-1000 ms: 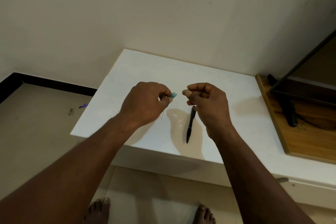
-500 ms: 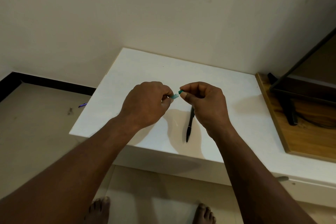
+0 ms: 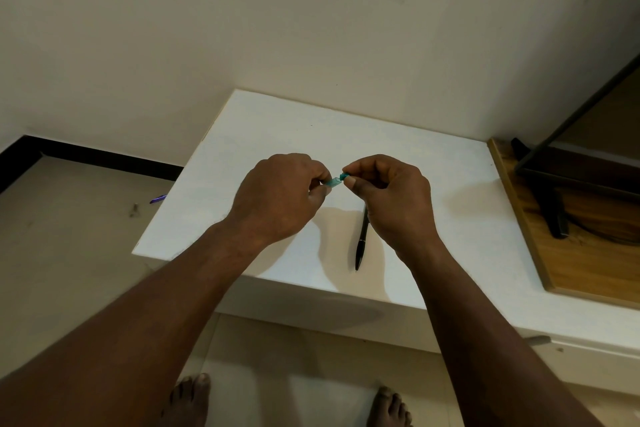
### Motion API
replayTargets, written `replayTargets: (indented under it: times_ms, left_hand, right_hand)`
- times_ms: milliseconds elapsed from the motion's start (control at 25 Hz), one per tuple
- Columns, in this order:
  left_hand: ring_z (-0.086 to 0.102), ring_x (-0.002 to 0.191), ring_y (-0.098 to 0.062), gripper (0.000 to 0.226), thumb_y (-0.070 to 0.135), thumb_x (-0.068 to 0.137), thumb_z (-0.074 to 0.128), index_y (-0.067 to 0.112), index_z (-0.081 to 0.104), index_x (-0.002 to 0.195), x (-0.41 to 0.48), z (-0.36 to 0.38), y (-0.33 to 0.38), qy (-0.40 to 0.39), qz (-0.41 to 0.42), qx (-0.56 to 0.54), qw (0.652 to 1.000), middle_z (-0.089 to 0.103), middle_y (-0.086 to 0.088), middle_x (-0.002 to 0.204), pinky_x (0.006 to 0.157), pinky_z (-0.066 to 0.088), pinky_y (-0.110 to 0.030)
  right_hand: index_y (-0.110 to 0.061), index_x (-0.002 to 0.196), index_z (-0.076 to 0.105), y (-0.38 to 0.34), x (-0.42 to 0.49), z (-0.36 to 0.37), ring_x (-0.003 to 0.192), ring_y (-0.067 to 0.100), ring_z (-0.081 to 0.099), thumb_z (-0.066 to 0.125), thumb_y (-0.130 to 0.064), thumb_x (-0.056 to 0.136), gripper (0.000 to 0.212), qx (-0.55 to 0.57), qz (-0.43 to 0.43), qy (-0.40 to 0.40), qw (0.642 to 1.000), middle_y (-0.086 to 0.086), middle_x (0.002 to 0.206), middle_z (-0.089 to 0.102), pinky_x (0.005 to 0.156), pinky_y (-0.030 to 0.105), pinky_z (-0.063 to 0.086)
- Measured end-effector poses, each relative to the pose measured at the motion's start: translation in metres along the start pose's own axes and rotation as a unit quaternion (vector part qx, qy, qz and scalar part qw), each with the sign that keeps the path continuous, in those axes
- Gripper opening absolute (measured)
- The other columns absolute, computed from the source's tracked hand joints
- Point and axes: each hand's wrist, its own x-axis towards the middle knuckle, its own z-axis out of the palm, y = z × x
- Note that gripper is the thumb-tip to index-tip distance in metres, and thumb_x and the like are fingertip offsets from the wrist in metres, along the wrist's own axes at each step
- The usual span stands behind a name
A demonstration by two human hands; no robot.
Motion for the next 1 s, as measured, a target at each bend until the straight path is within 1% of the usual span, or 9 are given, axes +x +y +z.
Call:
replayTargets:
  times_ms: [120, 240, 440, 640, 800, 880, 920, 960, 1000]
  left_hand:
    - [0.059, 0.071, -0.013, 0.02, 0.034, 0.097, 0.068, 0.023, 0.079, 0.109, 0.0, 0.0, -0.0008, 0.001, 0.001, 0.0, 1.0, 0.075, 0.006, 0.094, 0.067, 0.045, -0.028]
    - [0.06, 0.071, -0.013, 0.02, 0.035, 0.096, 0.068, 0.023, 0.079, 0.109, 0.0, 0.0006, -0.0009, 0.001, 0.003, 0.0, 1.0, 0.075, 0.005, 0.094, 0.068, 0.049, -0.029]
    - [0.06, 0.07, -0.012, 0.019, 0.035, 0.096, 0.068, 0.025, 0.079, 0.107, 0.0, -0.0001, -0.0014, 0.002, 0.0, 0.004, 1.0, 0.074, 0.007, 0.093, 0.067, 0.048, -0.029]
    - [0.059, 0.07, -0.012, 0.019, 0.035, 0.097, 0.068, 0.024, 0.079, 0.107, 0.0, 0.0006, -0.0006, -0.005, 0.002, 0.004, 1.0, 0.075, 0.006, 0.094, 0.067, 0.042, -0.026]
    - [0.062, 0.073, -0.014, 0.019, 0.035, 0.096, 0.068, 0.024, 0.08, 0.107, -0.0007, -0.0009, -0.0004, -0.005, 0.009, 0.008, 1.0, 0.075, 0.006, 0.093, 0.069, 0.054, -0.033]
    - [0.063, 0.074, -0.014, 0.02, 0.035, 0.096, 0.068, 0.024, 0.08, 0.108, -0.0008, 0.0, -0.0008, -0.005, 0.01, 0.012, 1.0, 0.075, 0.006, 0.093, 0.069, 0.054, -0.033]
    - [0.062, 0.074, -0.014, 0.02, 0.035, 0.096, 0.068, 0.025, 0.08, 0.108, -0.0009, 0.0007, -0.0009, -0.006, 0.011, 0.016, 1.0, 0.075, 0.006, 0.093, 0.068, 0.051, -0.031]
    - [0.061, 0.074, -0.014, 0.02, 0.036, 0.096, 0.067, 0.025, 0.08, 0.108, -0.0009, 0.0013, -0.0012, -0.008, 0.012, 0.02, 1.0, 0.074, 0.007, 0.093, 0.067, 0.05, -0.03]
    - [0.061, 0.075, -0.014, 0.02, 0.036, 0.096, 0.066, 0.026, 0.08, 0.108, -0.001, 0.0016, -0.0014, -0.011, 0.014, 0.026, 0.999, 0.074, 0.007, 0.093, 0.067, 0.05, -0.03]
  right_hand:
    - [-0.034, 0.09, 0.078, -0.0003, -0.0001, 0.0002, 0.087, -0.002, 0.072, 0.079, -0.012, 0.092, 0.022, -0.007, -0.006, -0.006, 1.0, -0.017, 0.087, 0.078, 0.076, 0.012, 0.053]
    - [-0.032, 0.092, 0.078, -0.0003, -0.0006, 0.0002, 0.087, -0.004, 0.07, 0.079, -0.012, 0.092, 0.02, -0.019, -0.015, -0.008, 1.0, -0.018, 0.087, 0.077, 0.073, 0.005, 0.05]
    - [-0.028, 0.093, 0.079, -0.0004, -0.001, -0.0002, 0.083, -0.01, 0.065, 0.078, -0.009, 0.092, 0.018, -0.052, -0.039, -0.001, 0.998, -0.019, 0.084, 0.075, 0.069, 0.002, 0.043]
    - [-0.028, 0.093, 0.078, -0.0004, -0.0013, 0.0019, 0.084, -0.015, 0.063, 0.078, -0.01, 0.093, 0.019, -0.083, -0.052, -0.003, 0.995, -0.022, 0.083, 0.073, 0.07, 0.0, 0.042]
    - [-0.029, 0.092, 0.077, -0.0003, -0.0014, 0.0023, 0.083, -0.018, 0.061, 0.077, -0.009, 0.092, 0.021, -0.114, -0.067, -0.002, 0.991, -0.025, 0.08, 0.07, 0.069, 0.0, 0.041]
    - [-0.027, 0.093, 0.077, -0.0008, -0.0023, 0.0026, 0.081, -0.019, 0.06, 0.076, -0.006, 0.092, 0.021, -0.136, -0.078, -0.005, 0.988, -0.028, 0.077, 0.066, 0.067, 0.0, 0.04]
    - [-0.026, 0.094, 0.077, -0.0012, -0.0027, 0.0025, 0.08, -0.015, 0.062, 0.075, -0.005, 0.092, 0.022, -0.151, -0.087, -0.007, 0.985, -0.027, 0.076, 0.065, 0.066, 0.003, 0.041]
    - [-0.026, 0.094, 0.077, -0.0016, -0.0028, 0.0026, 0.079, -0.007, 0.064, 0.074, -0.004, 0.092, 0.022, -0.171, -0.1, -0.012, 0.98, -0.025, 0.075, 0.065, 0.067, 0.007, 0.043]
    - [-0.025, 0.094, 0.077, -0.0017, -0.0031, 0.0028, 0.079, 0.001, 0.065, 0.073, -0.003, 0.092, 0.022, -0.194, -0.116, -0.018, 0.974, -0.021, 0.077, 0.066, 0.069, 0.017, 0.046]
